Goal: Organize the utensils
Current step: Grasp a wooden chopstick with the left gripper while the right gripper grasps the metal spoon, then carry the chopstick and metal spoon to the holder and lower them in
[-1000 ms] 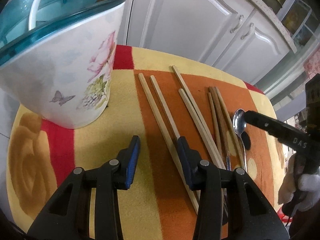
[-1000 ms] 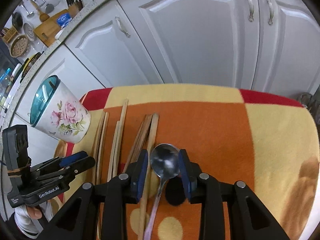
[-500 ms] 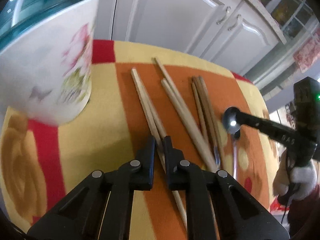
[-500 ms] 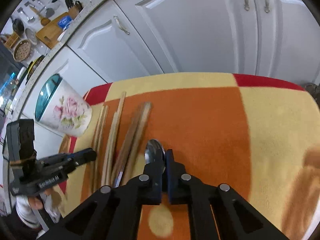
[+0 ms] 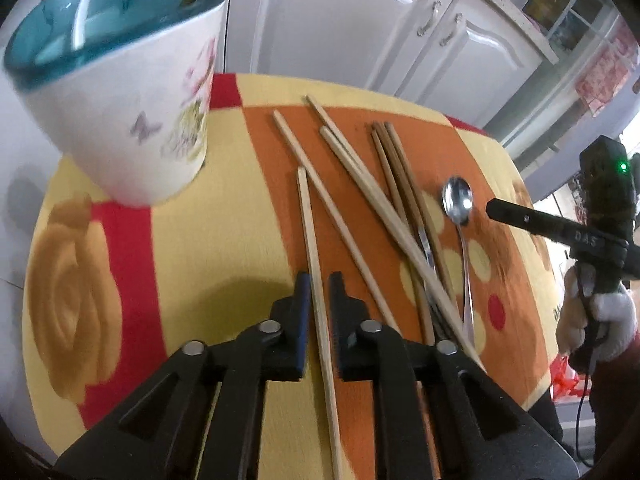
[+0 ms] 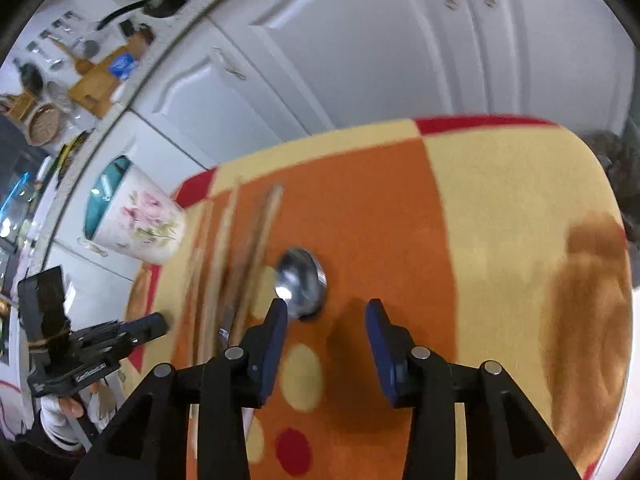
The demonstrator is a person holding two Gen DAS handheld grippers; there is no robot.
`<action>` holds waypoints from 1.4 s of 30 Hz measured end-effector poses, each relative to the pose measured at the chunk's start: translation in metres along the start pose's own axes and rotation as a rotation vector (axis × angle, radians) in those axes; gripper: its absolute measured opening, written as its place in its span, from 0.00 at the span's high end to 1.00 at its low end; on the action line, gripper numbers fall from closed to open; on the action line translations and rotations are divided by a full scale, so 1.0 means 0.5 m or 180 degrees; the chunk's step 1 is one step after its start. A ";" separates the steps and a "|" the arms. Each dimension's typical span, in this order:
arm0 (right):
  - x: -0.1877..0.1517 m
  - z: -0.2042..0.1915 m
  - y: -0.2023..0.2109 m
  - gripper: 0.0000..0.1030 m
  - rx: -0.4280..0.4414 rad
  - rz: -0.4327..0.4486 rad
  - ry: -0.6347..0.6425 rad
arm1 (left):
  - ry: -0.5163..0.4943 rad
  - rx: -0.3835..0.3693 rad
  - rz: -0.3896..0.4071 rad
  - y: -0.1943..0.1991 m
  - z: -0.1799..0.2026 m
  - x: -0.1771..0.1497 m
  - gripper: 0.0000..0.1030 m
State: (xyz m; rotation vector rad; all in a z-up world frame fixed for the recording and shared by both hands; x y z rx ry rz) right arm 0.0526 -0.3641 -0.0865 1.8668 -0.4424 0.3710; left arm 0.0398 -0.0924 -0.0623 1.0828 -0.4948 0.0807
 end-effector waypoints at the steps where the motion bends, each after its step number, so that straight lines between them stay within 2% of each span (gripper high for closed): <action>1: 0.006 -0.009 -0.003 0.62 -0.0029 0.0014 0.0075 | -0.0037 0.0043 0.0004 -0.007 0.003 0.010 0.79; 5: 0.041 -0.032 -0.039 0.67 -0.0035 -0.0015 0.0255 | -0.0161 0.0214 -0.0100 -0.042 0.007 0.035 0.76; 7: 0.052 -0.038 -0.057 0.78 -0.0053 -0.0051 0.0345 | -0.0191 0.0289 -0.0149 -0.064 0.008 0.049 0.76; 8: 0.055 -0.042 -0.064 0.88 -0.0064 -0.0073 0.0397 | -0.0229 0.0303 -0.0129 -0.068 0.009 0.056 0.77; 9: 0.055 -0.046 -0.068 0.93 -0.0058 -0.0096 0.0445 | -0.0275 0.0322 -0.0146 -0.073 0.013 0.060 0.77; 10: 0.053 -0.050 -0.065 0.94 -0.0052 -0.0093 0.0489 | -0.0323 0.0338 -0.0156 -0.078 0.015 0.065 0.78; 11: 0.052 -0.053 -0.060 0.97 -0.0061 -0.0077 0.0533 | -0.0361 0.0348 -0.0163 -0.081 0.016 0.068 0.91; 15: 0.039 -0.057 -0.016 0.97 -0.0165 0.0027 0.0658 | -0.0248 0.0161 -0.0131 -0.063 0.002 0.065 0.95; 22: 0.035 -0.057 0.104 0.98 -0.0278 0.0392 0.0680 | -0.0194 -0.0142 0.0362 0.093 -0.008 0.044 0.96; 29: 0.062 -0.115 0.208 0.98 -0.0245 0.0773 0.0798 | -0.0207 -0.0301 0.0833 0.237 -0.006 0.020 0.96; 36: 0.102 -0.216 0.242 0.98 -0.0089 0.0983 0.0959 | -0.0217 -0.0342 0.1208 0.351 -0.004 0.010 0.96; 42: 0.149 -0.311 0.249 0.98 0.0045 0.1141 0.1055 | -0.0213 -0.0314 0.1569 0.450 -0.013 0.054 0.96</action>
Point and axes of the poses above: each gripper's, at about its wrist camera, not at the fingertips, and y roughly against the way its jaws point, z to its right, x to its top, the point moved 1 cm from there along -y, roughly the way its jaws point, and after that the axes turned 9 degrees about -x, right-handed, at the moved point
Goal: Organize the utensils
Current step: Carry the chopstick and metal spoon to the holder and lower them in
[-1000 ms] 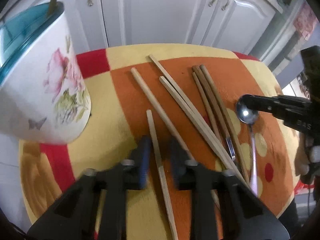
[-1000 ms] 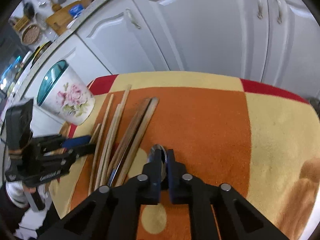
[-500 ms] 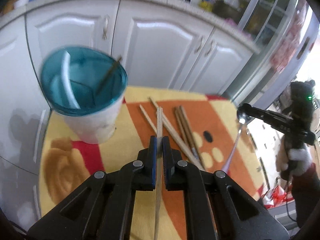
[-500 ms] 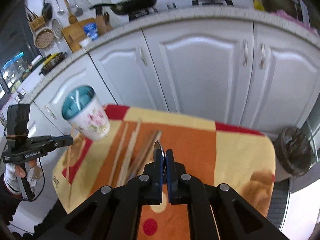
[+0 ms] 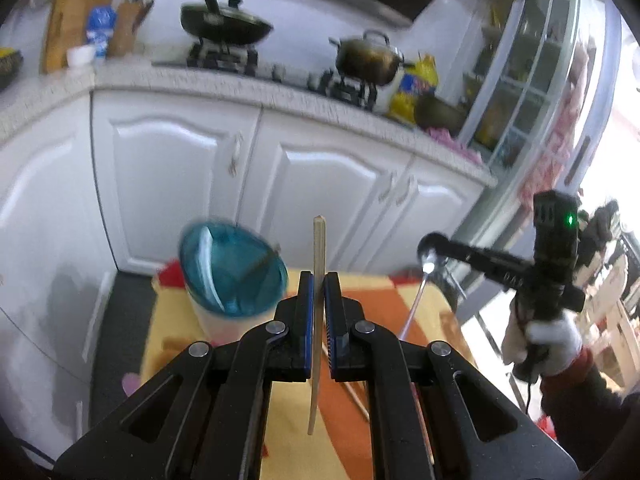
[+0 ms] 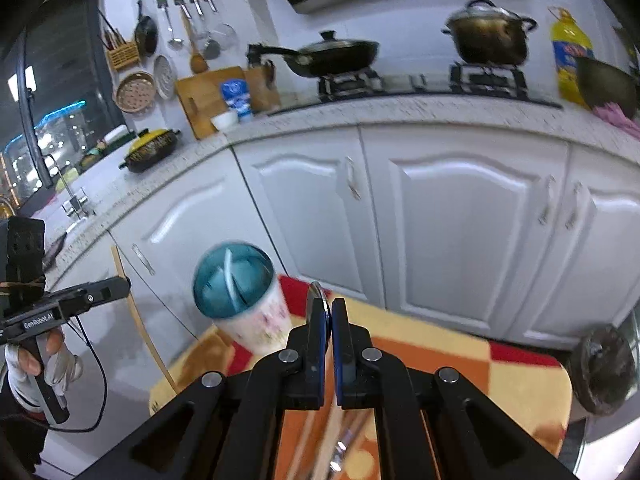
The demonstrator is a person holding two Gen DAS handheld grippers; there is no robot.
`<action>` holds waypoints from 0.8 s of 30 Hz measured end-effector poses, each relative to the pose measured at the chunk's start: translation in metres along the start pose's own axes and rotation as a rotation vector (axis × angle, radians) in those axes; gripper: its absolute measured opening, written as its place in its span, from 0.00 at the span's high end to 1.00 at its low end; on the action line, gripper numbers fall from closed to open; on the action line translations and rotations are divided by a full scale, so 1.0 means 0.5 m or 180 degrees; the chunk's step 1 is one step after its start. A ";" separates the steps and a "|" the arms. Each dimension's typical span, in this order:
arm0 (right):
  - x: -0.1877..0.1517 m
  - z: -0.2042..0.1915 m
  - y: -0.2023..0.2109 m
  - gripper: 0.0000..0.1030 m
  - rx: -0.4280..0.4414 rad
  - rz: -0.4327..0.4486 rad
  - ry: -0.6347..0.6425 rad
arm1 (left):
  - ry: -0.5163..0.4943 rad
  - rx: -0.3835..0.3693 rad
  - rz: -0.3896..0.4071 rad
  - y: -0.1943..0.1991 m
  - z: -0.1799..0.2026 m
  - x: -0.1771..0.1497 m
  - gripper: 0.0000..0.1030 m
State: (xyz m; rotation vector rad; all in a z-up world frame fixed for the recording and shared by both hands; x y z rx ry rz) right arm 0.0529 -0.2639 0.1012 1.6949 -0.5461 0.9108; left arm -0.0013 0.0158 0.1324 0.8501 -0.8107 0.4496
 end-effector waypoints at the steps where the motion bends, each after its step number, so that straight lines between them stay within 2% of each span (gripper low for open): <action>1: 0.016 -0.012 -0.003 0.98 0.0010 0.0034 0.0012 | -0.0018 0.0029 0.0058 0.008 -0.001 0.015 0.96; 7: 0.100 -0.077 -0.042 0.98 0.0003 0.0165 0.0070 | -0.0139 0.0291 0.0498 0.045 -0.020 0.119 0.96; 13: 0.157 -0.145 -0.107 0.98 -0.0203 0.0272 0.0289 | -0.0227 0.0656 0.0771 0.024 -0.057 0.181 0.96; 20: 0.153 -0.195 -0.203 0.98 -0.0502 0.0282 0.0605 | -0.0119 0.0883 0.0660 -0.058 -0.125 0.158 0.96; 24: 0.114 -0.201 -0.251 0.98 -0.0470 0.0086 0.0727 | -0.0045 0.0892 0.0497 -0.096 -0.149 0.125 0.96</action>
Point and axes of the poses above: each gripper's, at about its wrist camera, not at the fingertips, and y roughly against the way its jaws point, z to its right, x to its top, the point moved 1 cm from there along -y, roughly the way its jaws point, and after that the axes turned 9 degrees about -x, right-handed, at the moved point
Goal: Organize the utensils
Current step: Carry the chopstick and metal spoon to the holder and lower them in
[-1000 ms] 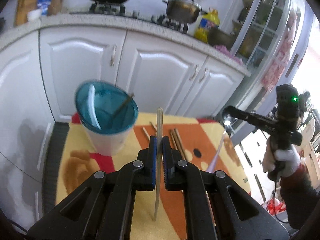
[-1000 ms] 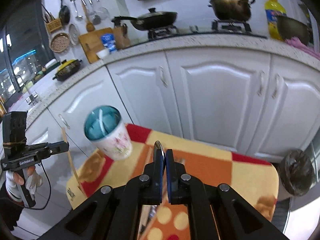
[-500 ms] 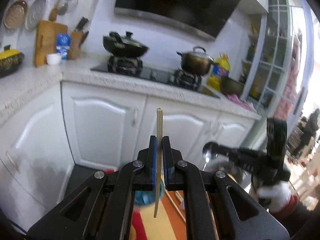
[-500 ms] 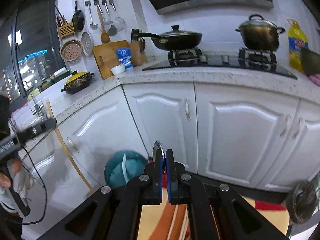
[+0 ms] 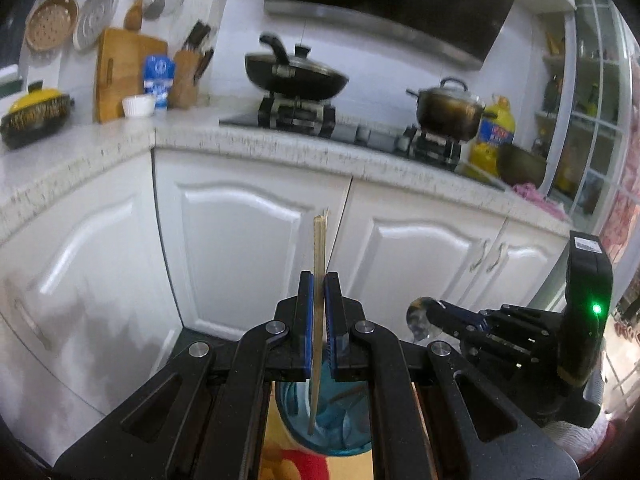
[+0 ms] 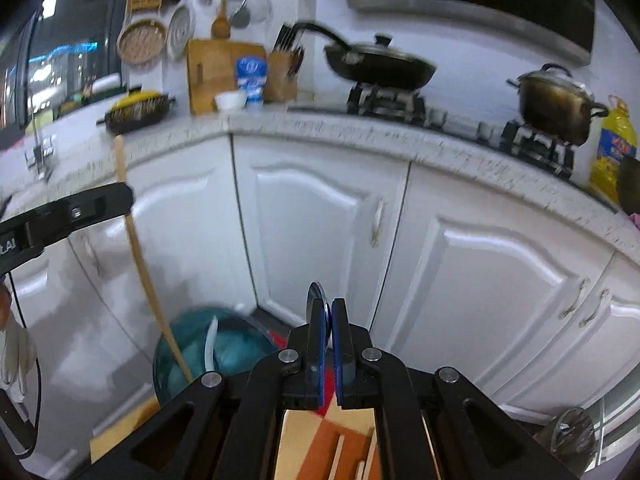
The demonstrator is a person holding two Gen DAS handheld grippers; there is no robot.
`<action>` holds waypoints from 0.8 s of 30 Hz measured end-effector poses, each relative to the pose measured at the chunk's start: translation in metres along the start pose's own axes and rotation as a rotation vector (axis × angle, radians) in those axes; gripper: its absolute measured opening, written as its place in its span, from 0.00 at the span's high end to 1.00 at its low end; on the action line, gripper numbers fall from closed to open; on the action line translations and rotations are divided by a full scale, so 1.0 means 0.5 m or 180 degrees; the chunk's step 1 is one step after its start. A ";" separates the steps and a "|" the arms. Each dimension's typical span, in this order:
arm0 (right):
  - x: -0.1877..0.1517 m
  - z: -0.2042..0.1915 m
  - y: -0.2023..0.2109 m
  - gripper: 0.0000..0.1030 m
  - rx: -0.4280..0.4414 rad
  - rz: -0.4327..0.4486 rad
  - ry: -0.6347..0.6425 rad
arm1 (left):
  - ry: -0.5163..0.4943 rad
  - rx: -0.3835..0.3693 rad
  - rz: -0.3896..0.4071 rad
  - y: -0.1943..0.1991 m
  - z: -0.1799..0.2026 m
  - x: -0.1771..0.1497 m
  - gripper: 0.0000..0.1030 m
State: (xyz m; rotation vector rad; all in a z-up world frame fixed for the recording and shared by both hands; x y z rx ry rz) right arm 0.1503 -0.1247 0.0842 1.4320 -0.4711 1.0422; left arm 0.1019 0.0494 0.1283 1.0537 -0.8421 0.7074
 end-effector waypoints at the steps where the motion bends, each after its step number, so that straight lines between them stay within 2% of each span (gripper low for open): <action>1: -0.009 -0.002 -0.007 0.98 0.0026 -0.0041 0.0011 | 0.0011 0.0004 -0.0038 -0.007 -0.002 -0.008 0.96; 6: -0.049 -0.001 -0.046 0.97 0.0275 -0.0284 -0.0148 | 0.0108 0.0023 -0.0224 -0.038 -0.015 -0.048 0.96; 13: -0.064 0.024 -0.048 0.93 0.0619 -0.0455 -0.0449 | 0.0139 0.0055 -0.0291 -0.043 -0.016 -0.066 0.96; 15: -0.073 0.032 -0.044 0.87 0.0641 -0.0482 -0.0504 | 0.0110 0.0070 -0.0282 -0.037 -0.010 -0.069 0.91; 16: -0.079 0.036 -0.040 0.86 0.0625 -0.0479 -0.0518 | 0.0102 0.0068 -0.0289 -0.035 -0.009 -0.070 0.87; 18: -0.085 0.041 -0.033 0.86 0.0638 -0.0499 -0.0547 | 0.0110 0.0059 -0.0296 -0.028 -0.005 -0.073 0.74; 24: -0.105 0.053 -0.003 0.84 0.0635 -0.0510 -0.0592 | 0.0171 0.0036 -0.0288 0.003 0.005 -0.087 0.63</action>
Point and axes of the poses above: each gripper's, at about its wrist camera, not at the fingertips, and y roughly against the way its jaws point, z to its right, x to its top, the point moved 1 cm from there along -y, roughly the way its jaws point, and after that the axes turned 9 degrees about -x, right-handed, at the moved point
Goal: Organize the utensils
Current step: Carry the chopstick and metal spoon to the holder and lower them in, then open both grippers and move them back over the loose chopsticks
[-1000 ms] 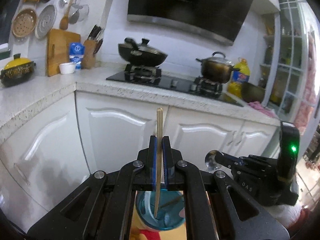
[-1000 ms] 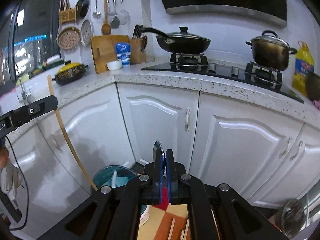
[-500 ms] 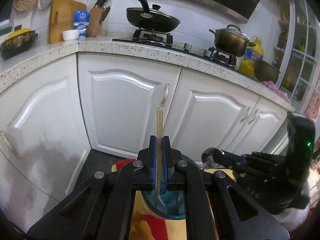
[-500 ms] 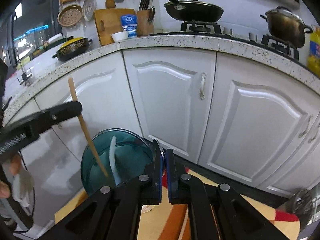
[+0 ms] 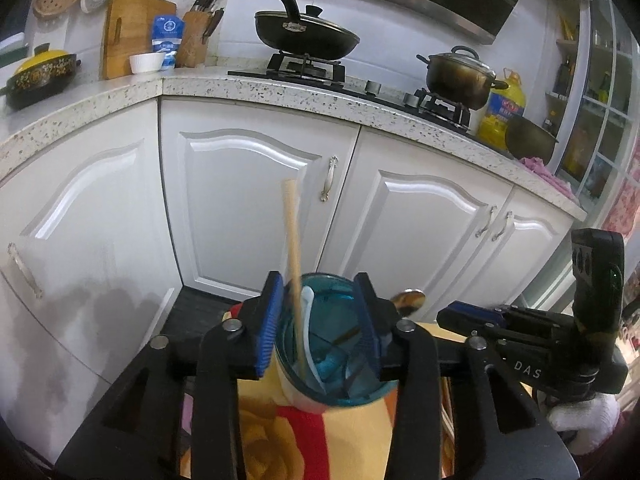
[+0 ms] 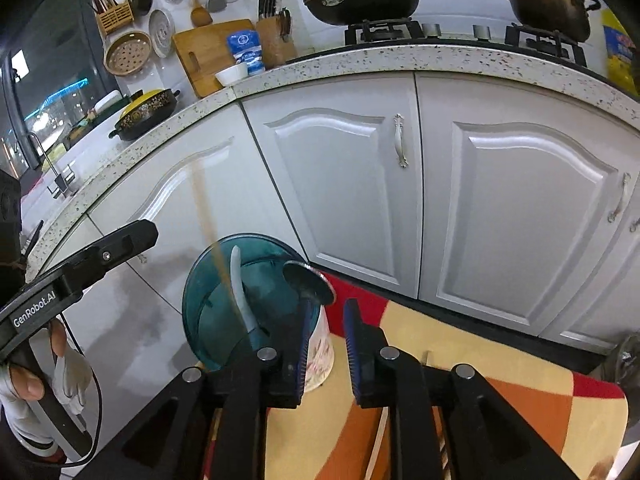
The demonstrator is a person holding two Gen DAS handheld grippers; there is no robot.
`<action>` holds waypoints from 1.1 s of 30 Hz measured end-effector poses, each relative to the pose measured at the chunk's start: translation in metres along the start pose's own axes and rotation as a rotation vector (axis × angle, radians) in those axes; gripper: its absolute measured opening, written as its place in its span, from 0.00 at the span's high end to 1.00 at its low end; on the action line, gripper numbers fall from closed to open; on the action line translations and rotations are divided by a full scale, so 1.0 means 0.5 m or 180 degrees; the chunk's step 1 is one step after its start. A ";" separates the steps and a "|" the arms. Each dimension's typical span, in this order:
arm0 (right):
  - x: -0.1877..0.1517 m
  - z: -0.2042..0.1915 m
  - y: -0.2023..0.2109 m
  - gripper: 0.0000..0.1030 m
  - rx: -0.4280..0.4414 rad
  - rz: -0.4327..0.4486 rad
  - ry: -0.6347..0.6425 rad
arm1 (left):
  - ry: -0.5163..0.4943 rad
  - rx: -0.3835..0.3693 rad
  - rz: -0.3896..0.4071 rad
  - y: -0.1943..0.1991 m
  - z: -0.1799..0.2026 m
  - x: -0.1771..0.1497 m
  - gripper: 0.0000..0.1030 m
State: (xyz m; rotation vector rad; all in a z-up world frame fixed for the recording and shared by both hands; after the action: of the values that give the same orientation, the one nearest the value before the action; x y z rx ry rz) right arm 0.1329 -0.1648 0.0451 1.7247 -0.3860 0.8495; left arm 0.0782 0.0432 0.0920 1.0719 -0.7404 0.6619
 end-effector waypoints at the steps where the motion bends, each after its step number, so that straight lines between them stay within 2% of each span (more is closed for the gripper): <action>1: -0.001 0.000 0.004 0.83 -0.0001 0.0008 0.0000 | 0.0001 0.0003 -0.0003 0.006 0.004 -0.004 0.62; 7: -0.031 0.003 0.039 0.78 -0.0032 0.0022 -0.0043 | -0.0042 0.0001 -0.0056 0.028 0.036 -0.034 0.49; 16: -0.097 0.008 0.079 0.69 -0.0215 -0.0034 0.0014 | -0.0093 0.0036 -0.0304 0.008 0.089 -0.107 0.49; 22: -0.135 0.035 0.105 0.69 -0.0302 -0.0077 -0.0085 | -0.0159 0.0033 -0.0414 -0.009 0.124 -0.144 0.49; 33: -0.169 0.078 0.149 0.67 -0.0427 -0.0043 -0.0314 | -0.0228 0.0018 -0.0472 -0.015 0.164 -0.169 0.49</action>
State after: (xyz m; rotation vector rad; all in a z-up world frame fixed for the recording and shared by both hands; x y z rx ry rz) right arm 0.0404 -0.2394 0.0324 1.6467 -0.4862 0.7145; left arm 0.0174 -0.0460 0.0445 1.1486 -0.7133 0.5015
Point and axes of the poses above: each gripper's, at about its wrist camera, not at the fingertips, and y roughly against the way its jaws point, z to its right, x to its top, the point moved 1 cm from there along -y, roughly the way its jaws point, and after that the axes turned 9 degrees about -x, right-handed, at the moved point
